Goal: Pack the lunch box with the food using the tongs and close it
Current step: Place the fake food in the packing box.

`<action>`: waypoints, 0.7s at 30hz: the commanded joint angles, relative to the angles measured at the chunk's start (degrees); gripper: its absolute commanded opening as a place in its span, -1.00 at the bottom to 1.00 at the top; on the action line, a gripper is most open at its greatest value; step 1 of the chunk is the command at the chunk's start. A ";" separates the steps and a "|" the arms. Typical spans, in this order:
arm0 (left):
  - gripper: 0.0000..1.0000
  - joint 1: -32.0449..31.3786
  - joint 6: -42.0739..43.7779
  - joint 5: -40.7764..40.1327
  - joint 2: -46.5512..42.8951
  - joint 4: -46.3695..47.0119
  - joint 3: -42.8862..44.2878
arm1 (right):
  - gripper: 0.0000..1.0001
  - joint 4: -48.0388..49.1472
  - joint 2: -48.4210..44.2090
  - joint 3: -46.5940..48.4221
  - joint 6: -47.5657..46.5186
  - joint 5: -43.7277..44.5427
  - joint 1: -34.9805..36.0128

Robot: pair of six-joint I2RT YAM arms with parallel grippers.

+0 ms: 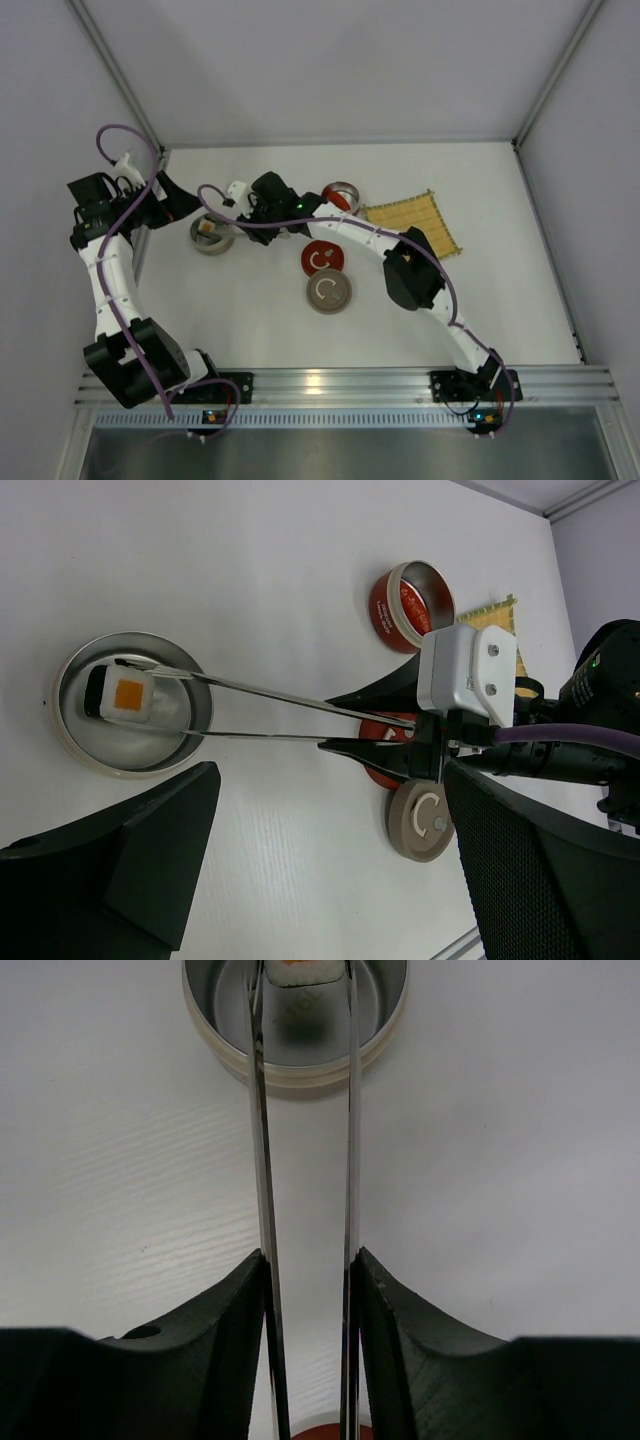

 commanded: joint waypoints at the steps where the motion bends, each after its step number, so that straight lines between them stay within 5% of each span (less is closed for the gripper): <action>1: 0.96 0.47 2.26 0.81 -0.13 -0.20 0.42 | -0.17 6.91 -0.34 3.81 0.43 -0.62 1.79; 5: 0.97 0.47 2.96 1.16 -0.30 -0.81 -0.01 | 0.06 7.00 -0.96 3.81 0.78 -0.71 1.79; 8: 0.96 0.47 4.10 1.25 -0.39 -1.51 0.07 | 0.06 6.65 -1.66 3.81 0.70 -0.71 1.70; 21: 0.97 0.47 5.95 1.51 -3.03 -2.48 1.74 | -0.26 3.50 -14.48 -6.10 1.57 -1.32 -1.19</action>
